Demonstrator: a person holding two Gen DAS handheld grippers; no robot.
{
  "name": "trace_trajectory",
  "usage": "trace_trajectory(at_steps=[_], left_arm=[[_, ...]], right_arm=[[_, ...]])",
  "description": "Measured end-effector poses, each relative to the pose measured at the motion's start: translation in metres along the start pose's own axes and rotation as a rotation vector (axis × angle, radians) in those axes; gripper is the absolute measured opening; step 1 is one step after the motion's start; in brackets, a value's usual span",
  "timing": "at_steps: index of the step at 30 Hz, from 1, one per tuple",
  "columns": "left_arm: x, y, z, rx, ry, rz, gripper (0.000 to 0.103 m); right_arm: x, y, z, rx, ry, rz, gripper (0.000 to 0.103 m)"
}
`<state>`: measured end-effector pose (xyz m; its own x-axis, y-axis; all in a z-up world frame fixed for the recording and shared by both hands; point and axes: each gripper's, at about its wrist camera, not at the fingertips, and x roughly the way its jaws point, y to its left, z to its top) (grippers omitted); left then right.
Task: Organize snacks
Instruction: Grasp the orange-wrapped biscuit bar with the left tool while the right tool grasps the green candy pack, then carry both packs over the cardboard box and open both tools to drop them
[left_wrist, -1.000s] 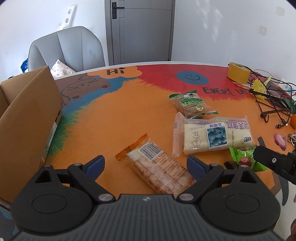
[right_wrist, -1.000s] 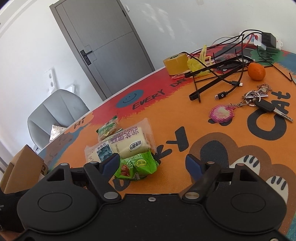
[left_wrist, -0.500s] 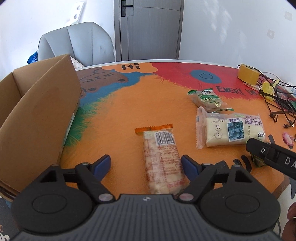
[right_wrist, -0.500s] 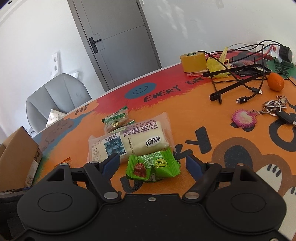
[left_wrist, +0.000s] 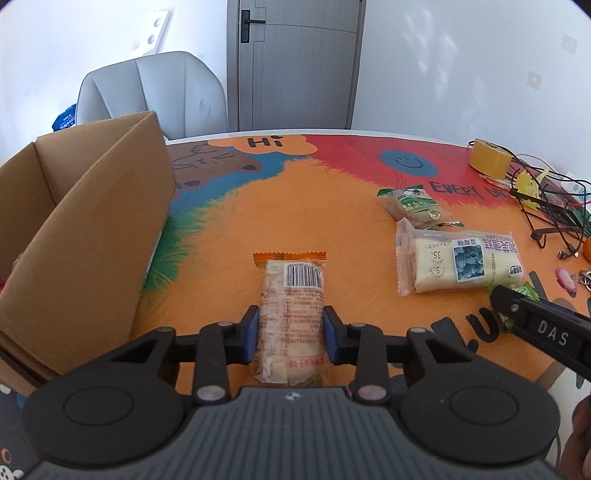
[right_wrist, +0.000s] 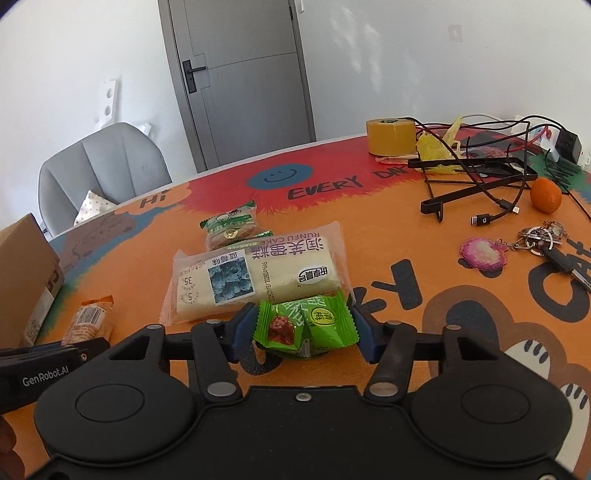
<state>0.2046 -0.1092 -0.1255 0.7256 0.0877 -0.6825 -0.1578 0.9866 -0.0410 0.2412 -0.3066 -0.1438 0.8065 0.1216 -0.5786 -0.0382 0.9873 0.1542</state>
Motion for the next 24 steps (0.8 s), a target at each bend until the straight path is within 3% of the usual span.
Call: trace_trajectory(at_steps=[2,13,24], left_arm=[[-0.004,0.002,0.0,-0.003,-0.015,0.0,0.034],[-0.039,0.016,0.005,-0.029,-0.104,-0.007,0.034],[-0.079,0.044,0.017,-0.064,-0.207,0.001,0.034]], right_arm=[[-0.004,0.0,0.0,0.006,-0.006,0.004,0.039],[-0.028,0.003,-0.001,0.031,-0.054,0.034,0.037],[-0.054,0.032,0.01,0.018,-0.115,0.098,0.036]])
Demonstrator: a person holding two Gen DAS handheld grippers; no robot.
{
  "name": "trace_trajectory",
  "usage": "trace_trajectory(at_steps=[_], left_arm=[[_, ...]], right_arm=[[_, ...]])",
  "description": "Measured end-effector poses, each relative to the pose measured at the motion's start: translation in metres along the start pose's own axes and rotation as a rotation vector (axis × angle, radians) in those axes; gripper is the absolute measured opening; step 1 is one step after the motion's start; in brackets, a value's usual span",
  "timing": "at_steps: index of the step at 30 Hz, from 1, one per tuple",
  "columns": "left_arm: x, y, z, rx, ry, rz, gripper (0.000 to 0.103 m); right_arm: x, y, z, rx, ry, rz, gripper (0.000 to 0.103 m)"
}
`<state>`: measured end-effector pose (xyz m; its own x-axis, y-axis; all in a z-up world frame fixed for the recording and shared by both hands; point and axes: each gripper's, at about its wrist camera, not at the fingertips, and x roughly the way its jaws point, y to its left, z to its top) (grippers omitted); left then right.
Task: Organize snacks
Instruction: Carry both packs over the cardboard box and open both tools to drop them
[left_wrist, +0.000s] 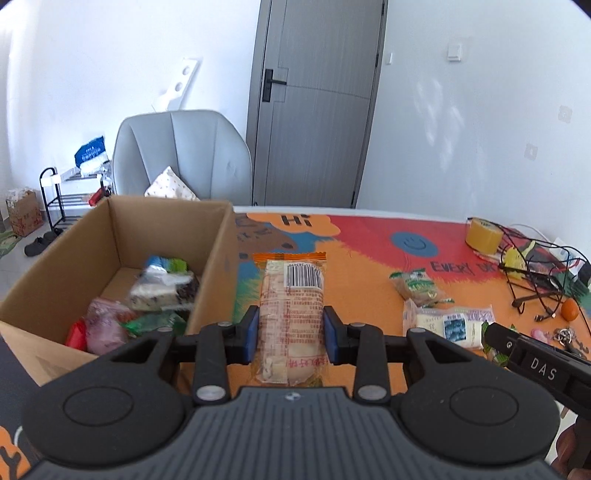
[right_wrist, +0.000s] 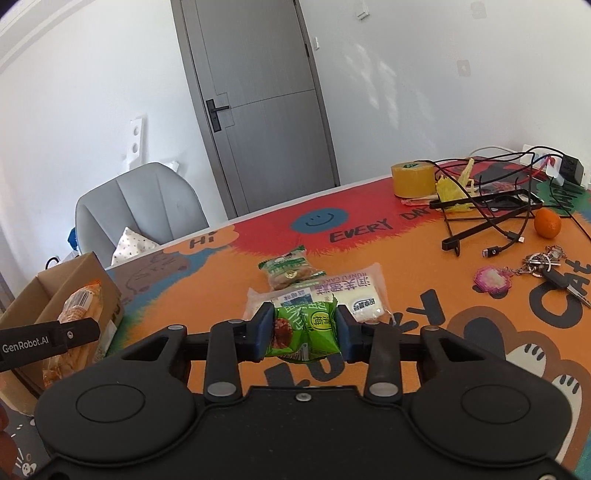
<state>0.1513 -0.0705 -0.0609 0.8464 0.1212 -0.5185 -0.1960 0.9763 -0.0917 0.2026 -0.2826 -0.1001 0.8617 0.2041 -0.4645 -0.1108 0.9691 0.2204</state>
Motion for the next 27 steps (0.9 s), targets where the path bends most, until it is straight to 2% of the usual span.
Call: trace_trajectory(at_steps=[10,20,27], left_arm=[[-0.025,0.026,0.016,-0.047,-0.066,-0.013,0.034],[-0.035,0.059,0.028,-0.087,-0.121,0.026,0.034],[-0.037,0.083,0.031,-0.111,-0.132,0.056,0.034]], right_arm=[[-0.011,0.032,0.01,-0.024,-0.042,0.058,0.036],[-0.015,0.071,0.016,-0.074,-0.066,0.12,0.036],[-0.012,0.09,0.021,-0.079,-0.074,0.154,0.036]])
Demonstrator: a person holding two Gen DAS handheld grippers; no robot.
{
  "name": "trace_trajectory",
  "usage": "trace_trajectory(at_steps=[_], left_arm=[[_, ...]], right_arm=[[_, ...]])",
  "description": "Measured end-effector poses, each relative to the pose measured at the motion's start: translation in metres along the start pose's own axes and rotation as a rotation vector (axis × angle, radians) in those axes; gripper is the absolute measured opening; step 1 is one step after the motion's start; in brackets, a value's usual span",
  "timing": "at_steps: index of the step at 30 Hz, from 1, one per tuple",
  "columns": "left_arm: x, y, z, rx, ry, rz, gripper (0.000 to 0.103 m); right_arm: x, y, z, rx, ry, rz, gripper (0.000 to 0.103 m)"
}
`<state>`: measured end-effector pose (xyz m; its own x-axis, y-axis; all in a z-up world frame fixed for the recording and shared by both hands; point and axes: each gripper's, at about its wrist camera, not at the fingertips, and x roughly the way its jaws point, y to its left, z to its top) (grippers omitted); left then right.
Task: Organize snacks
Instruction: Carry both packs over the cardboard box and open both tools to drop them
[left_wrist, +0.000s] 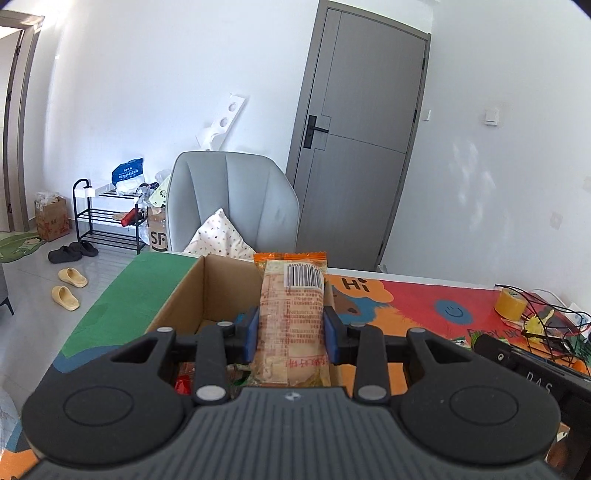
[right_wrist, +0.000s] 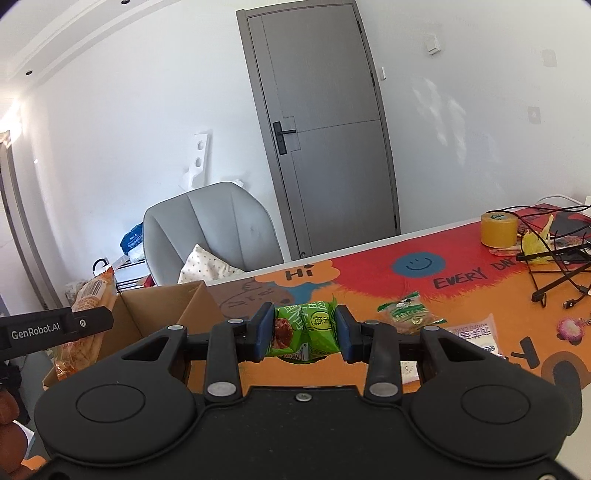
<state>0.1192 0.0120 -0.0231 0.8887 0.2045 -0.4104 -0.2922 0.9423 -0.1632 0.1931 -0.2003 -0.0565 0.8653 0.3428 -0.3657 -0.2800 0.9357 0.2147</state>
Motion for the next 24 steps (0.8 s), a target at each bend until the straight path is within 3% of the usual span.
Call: trace_trajectory(at_steps=[24], left_arm=[[0.047,0.035,0.015,-0.046,0.045,0.056,0.034]], right_arm=[[0.032,0.038,0.012,-0.03,0.01,0.077,0.036]])
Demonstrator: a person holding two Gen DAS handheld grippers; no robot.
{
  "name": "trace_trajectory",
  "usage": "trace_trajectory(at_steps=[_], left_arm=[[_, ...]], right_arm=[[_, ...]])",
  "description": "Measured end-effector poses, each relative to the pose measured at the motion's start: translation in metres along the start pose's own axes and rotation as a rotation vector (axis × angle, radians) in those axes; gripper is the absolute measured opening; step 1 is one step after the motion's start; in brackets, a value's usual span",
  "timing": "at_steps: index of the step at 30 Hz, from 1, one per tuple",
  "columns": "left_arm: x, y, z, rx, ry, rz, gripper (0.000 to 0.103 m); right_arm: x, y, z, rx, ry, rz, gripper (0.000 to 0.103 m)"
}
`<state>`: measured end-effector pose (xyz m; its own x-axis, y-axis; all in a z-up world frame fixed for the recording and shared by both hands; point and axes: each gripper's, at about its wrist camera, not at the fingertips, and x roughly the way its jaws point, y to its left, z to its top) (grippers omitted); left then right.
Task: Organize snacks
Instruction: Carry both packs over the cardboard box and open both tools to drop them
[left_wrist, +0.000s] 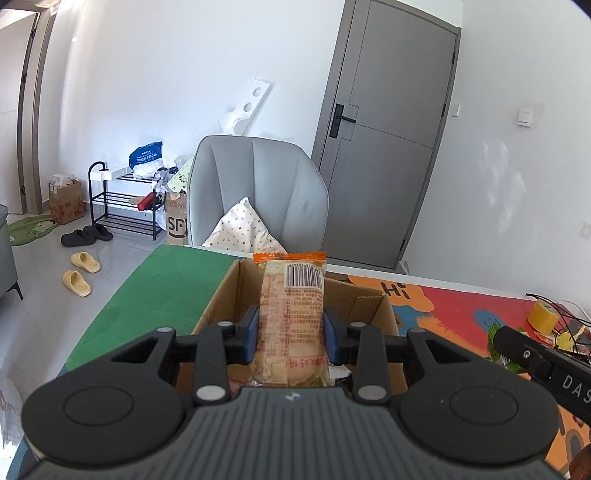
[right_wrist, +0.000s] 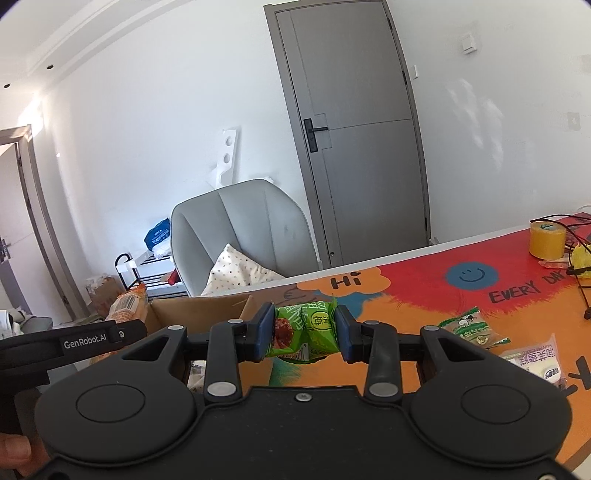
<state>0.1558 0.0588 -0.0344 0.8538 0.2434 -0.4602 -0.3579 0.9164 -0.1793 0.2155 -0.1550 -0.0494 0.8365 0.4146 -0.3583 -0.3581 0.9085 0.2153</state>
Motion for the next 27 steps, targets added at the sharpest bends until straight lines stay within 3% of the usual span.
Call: trace_trajectory(at_steps=[5,11,27], left_arm=[[0.012,0.006,0.004,-0.011,0.031,0.008,0.034],[0.017,0.016,0.007,-0.034,0.044,0.005,0.043],[-0.005,0.06,0.017,-0.122,0.015,0.029,0.059]], right_arm=[[0.009,0.006,0.005,0.002,0.007,0.009,0.036],[0.02,0.015,0.009,-0.003,0.016,0.025,0.036],[0.045,0.057,0.022,-0.046,0.041,0.075,0.037]])
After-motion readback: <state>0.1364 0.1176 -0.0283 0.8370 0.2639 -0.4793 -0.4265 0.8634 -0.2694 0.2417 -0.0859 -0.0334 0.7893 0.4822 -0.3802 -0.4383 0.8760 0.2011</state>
